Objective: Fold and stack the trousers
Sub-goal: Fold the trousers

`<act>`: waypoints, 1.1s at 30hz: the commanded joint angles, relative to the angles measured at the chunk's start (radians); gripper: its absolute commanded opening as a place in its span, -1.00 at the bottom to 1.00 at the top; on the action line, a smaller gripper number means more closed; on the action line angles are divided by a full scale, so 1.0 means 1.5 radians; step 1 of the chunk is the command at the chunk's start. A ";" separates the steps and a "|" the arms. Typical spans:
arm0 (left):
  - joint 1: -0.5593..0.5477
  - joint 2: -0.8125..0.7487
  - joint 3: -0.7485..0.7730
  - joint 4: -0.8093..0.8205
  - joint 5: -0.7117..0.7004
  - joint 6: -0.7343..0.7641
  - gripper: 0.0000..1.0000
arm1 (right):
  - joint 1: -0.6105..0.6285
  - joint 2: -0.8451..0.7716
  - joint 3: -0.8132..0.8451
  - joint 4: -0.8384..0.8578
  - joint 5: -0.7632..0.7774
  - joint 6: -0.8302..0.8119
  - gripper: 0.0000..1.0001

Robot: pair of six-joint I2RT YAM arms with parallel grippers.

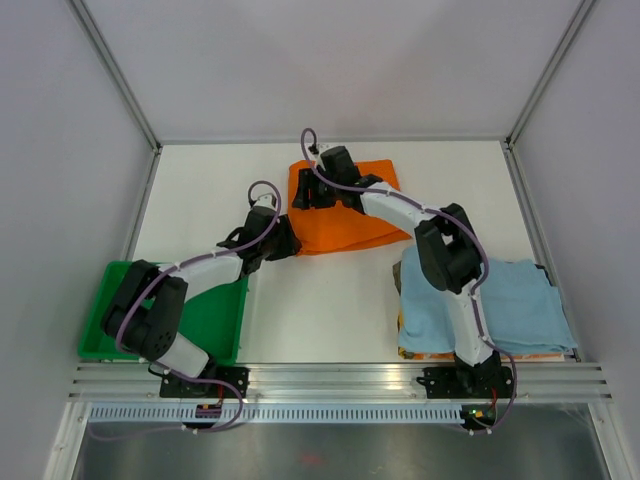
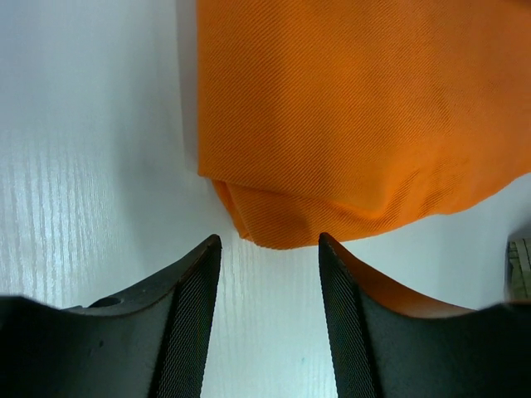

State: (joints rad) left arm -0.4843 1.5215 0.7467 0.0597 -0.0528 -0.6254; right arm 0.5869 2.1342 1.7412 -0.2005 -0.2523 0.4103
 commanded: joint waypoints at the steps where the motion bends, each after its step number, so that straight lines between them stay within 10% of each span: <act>1: 0.000 0.026 0.013 0.050 -0.009 -0.015 0.11 | 0.009 0.074 0.030 0.028 0.031 0.072 0.23; 21: 0.002 0.091 -0.002 0.149 -0.038 -0.049 -0.15 | 0.030 0.163 0.051 0.089 0.051 0.156 0.23; 24: 0.002 0.101 -0.002 0.161 -0.030 -0.051 -0.46 | 0.030 0.165 0.050 0.088 0.052 0.154 0.22; 25: 0.002 0.103 -0.002 0.162 -0.027 -0.052 -0.90 | 0.030 0.166 0.051 0.086 0.054 0.154 0.22; 33: -0.002 -0.005 -0.076 0.145 -0.038 -0.035 -0.95 | 0.030 0.181 0.054 0.074 0.083 0.156 0.19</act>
State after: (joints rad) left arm -0.4850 1.6169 0.6830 0.2714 -0.0738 -0.6918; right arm 0.6212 2.3642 1.8183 -0.0757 -0.1623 0.6327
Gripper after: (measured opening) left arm 0.042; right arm 0.601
